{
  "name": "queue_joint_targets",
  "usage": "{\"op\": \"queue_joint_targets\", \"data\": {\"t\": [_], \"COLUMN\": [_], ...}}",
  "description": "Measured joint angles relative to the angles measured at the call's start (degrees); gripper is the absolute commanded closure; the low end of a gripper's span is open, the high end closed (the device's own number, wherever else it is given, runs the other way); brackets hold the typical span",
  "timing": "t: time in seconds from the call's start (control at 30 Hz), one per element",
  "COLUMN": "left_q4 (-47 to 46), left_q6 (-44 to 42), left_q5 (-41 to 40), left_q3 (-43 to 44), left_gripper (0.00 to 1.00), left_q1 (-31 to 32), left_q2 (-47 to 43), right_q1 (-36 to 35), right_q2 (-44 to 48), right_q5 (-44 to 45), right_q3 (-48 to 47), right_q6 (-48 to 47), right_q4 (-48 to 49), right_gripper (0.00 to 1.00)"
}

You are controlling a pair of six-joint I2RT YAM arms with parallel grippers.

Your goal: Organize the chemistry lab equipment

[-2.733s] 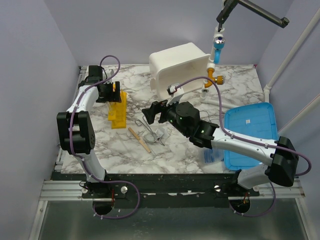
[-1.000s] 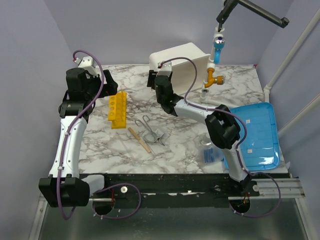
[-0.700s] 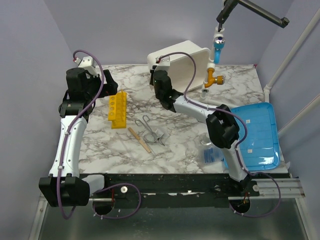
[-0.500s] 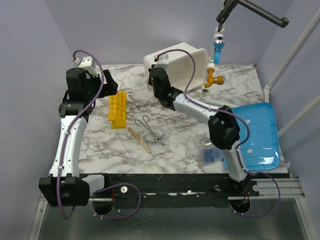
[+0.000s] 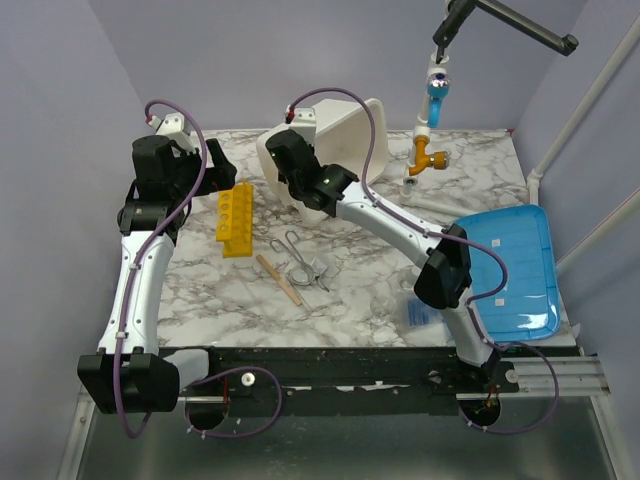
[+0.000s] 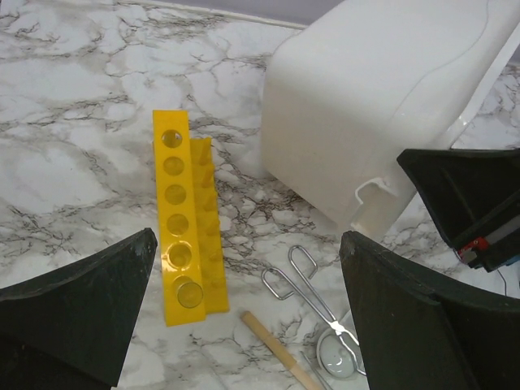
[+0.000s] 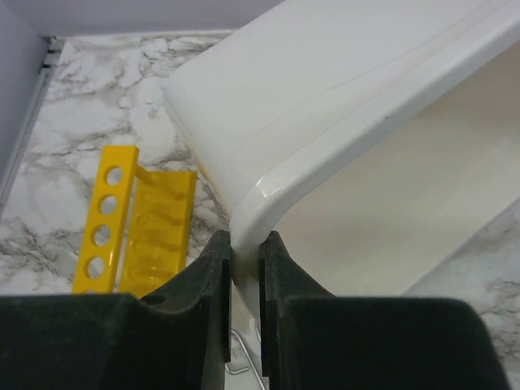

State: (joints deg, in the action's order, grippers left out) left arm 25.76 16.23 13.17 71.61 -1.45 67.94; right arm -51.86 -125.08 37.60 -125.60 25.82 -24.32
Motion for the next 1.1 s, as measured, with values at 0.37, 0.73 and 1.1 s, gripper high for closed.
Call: {"op": "queue_joint_targets", "data": {"t": [0.37, 0.73, 1.1], "left_q4": [0.0, 0.02, 0.0], "left_q6": [0.17, 0.15, 0.07], "left_q5": [-0.04, -1.53, -5.73], "left_q3": [-0.02, -0.09, -0.85], "left_gripper": [0.02, 0.02, 0.02], "left_q1": [0.76, 1.51, 3.85], "left_q2": [0.0, 0.0, 0.0], "right_q1": [-0.92, -0.85, -1.11], "right_q2": [-0.55, -0.55, -4.85], "right_q5": [3.96, 0.55, -5.88], "right_q3": [-9.05, -15.82, -18.12], "right_q6": [1.18, -4.83, -14.53], "right_q4": [-17.97, -28.52, -29.53], "right_gripper": [0.99, 0.99, 0.99]}}
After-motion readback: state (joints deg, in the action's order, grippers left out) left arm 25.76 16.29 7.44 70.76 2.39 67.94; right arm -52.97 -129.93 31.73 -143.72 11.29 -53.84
